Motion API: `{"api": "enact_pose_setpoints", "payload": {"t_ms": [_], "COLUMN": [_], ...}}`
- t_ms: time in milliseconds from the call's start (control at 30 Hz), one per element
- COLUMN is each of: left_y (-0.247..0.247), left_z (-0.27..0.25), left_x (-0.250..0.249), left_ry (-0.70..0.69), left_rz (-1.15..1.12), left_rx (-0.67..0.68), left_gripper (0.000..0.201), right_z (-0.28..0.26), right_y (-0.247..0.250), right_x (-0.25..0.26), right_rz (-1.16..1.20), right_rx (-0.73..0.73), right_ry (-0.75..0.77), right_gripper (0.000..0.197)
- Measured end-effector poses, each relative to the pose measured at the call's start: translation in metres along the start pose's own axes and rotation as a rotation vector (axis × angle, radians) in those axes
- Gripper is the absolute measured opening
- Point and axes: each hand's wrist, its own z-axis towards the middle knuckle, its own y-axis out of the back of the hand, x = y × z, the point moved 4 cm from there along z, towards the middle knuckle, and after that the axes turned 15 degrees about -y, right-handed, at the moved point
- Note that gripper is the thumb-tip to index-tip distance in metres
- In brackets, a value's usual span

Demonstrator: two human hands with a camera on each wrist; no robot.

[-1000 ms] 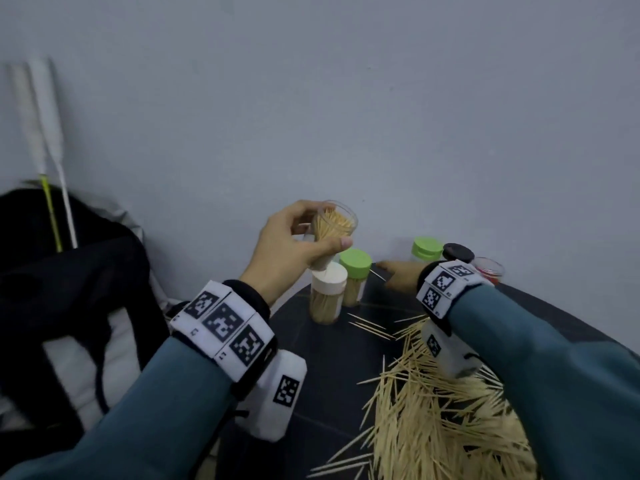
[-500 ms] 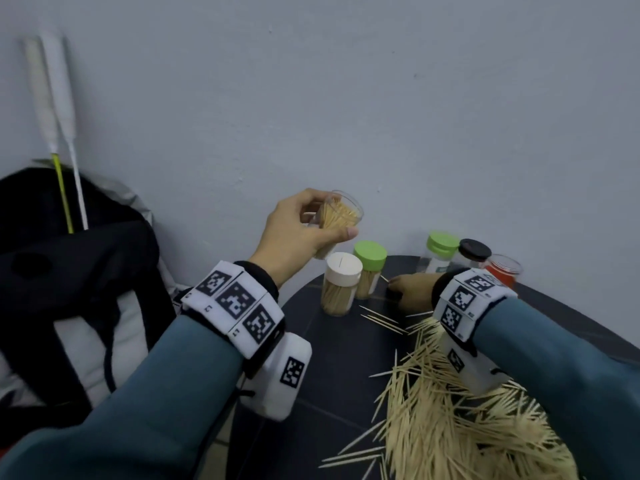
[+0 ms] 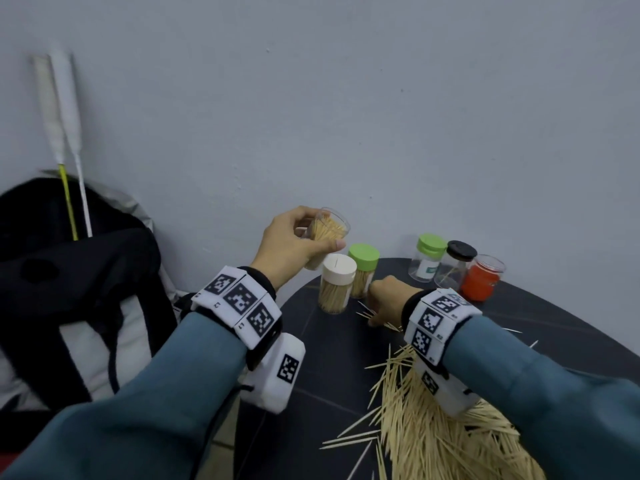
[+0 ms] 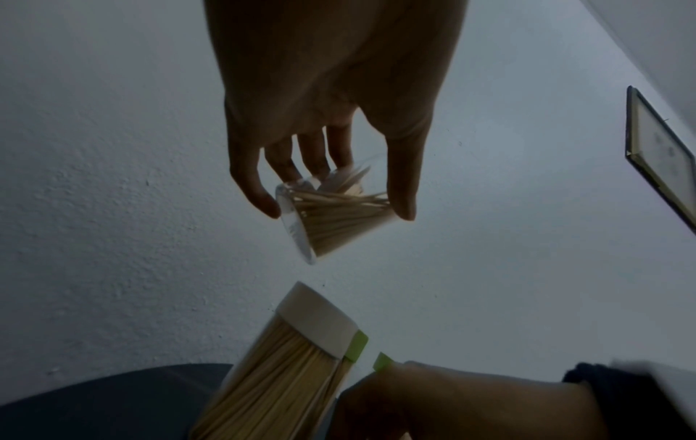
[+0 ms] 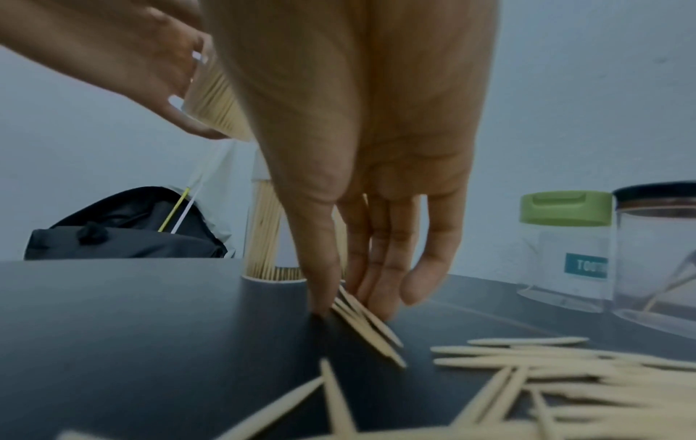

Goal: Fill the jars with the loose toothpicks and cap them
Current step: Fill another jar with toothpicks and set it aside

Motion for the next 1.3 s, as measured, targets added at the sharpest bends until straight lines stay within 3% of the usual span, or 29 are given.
{"api": "enact_pose_setpoints", "payload": {"t_ms": [167, 367, 533, 767, 933, 1300], "left_y": [-0.002, -0.012, -0.023, -0.042, -0.05, -0.059], "left_z": [-0.002, -0.002, -0.004, -0.01, -0.013, -0.017], "left_x": [-0.003, -0.008, -0.011, -0.016, -0.019, -0.019], "left_ry": [0.001, -0.005, -0.018, -0.031, -0.048, -0.055], "left_rz": [-0.015, -0.026, -0.013, 0.019, 0.01, 0.043], "left_rx": [0.014, 0.044, 0.063, 0.132, 0.16, 0.176], "left_gripper": [0.041, 0.038, 0.048, 0.055, 0.052, 0.053], "right_z": [-0.003, -0.032, -0.053, -0.074, -0.088, -0.093], "right_y": [0.003, 0.0, -0.008, -0.022, -0.031, -0.047], "right_x": [0.006, -0.007, -0.028, -0.065, -0.081, -0.094], "right_rz": [0.081, 0.09, 0.069, 0.14, 0.038, -0.065], "right_rx": [0.024, 0.163, 0.194, 0.118, 0.121, 0.124], "right_ry": [0.108, 0.283, 0.324, 0.29, 0.265, 0.142], "right_gripper": [0.02, 0.022, 0.018, 0.029, 0.04, 0.037]}}
